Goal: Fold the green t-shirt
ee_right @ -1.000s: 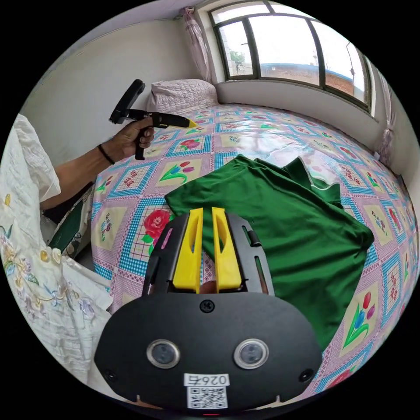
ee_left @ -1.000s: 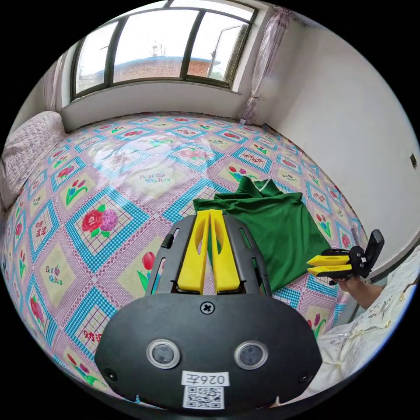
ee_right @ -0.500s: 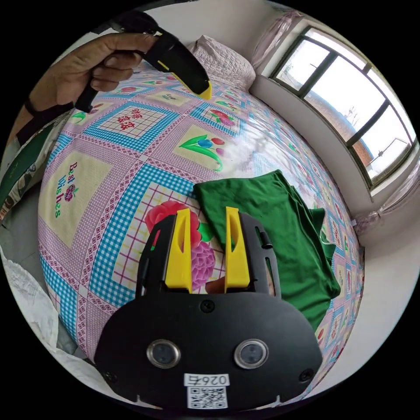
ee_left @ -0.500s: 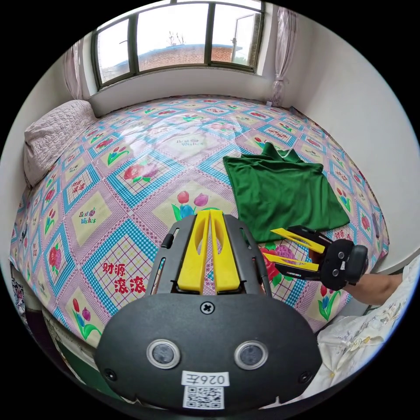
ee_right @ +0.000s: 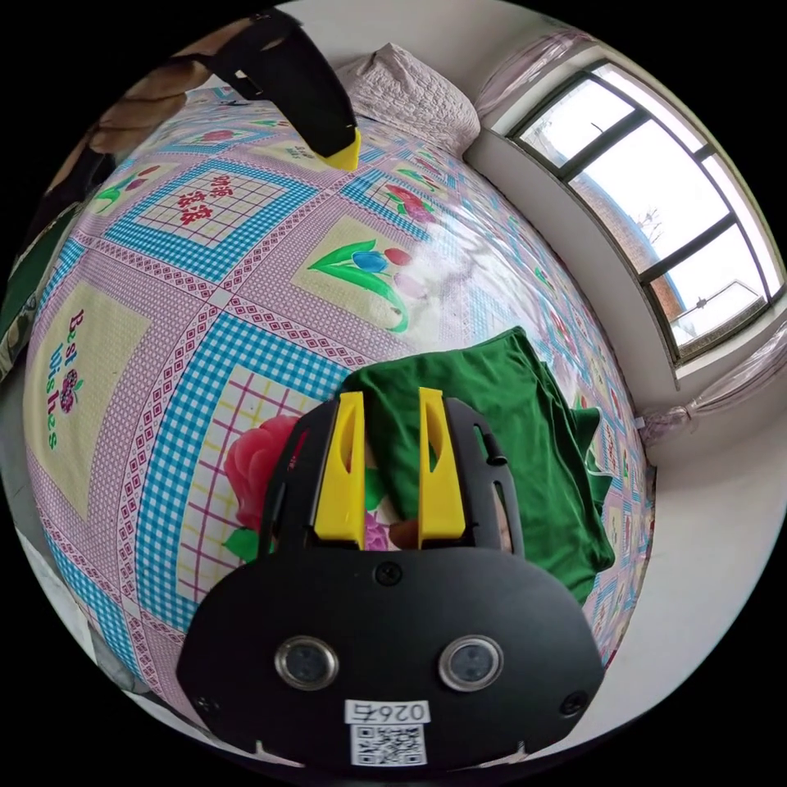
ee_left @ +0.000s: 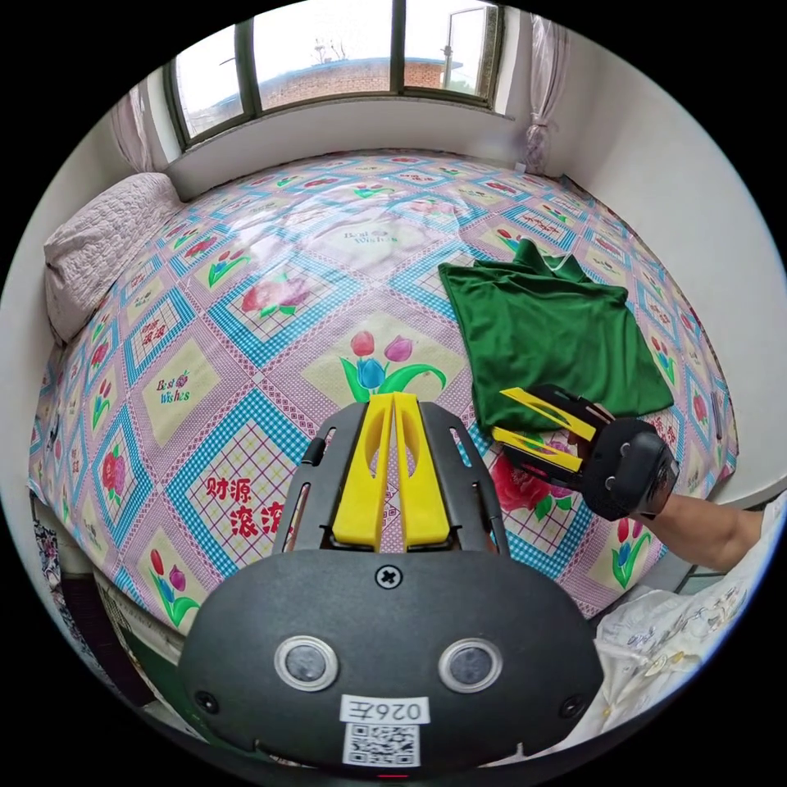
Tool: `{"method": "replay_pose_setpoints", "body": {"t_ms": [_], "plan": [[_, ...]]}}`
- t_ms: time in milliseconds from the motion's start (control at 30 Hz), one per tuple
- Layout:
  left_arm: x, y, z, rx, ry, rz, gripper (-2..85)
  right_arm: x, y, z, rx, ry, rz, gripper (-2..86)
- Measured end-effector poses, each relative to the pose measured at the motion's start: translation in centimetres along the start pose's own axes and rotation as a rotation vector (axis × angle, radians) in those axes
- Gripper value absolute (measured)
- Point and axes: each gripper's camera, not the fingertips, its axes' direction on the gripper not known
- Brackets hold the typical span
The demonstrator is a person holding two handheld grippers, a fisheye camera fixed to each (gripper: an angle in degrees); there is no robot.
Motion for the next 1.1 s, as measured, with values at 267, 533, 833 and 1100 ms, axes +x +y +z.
{"method": "replay_pose_setpoints", "body": {"t_ms": [267,533,833,1100], "plan": [[0.1,-3.1,0.7,-0.023,-0.008,0.034,-0.8,-0.7,-0.8,1.3,-0.019,-0.019,0.039,-1.5],[2.8,-15.1,3.7,0.042,0.205,0.259,3.7,-0.2,-0.8,1.4,-0.018,-0.062,0.074,-1.6],[10.9,-29.7,13.4,-0.070,0.246,0.666,11.6,0.8,0.0,1.3,0.008,-0.095,0.121,-1.7],[15.6,-35.1,19.4,-0.261,0.223,0.955,16.9,3.4,1.0,1.2,0.031,-0.191,0.172,-1.7]]}}
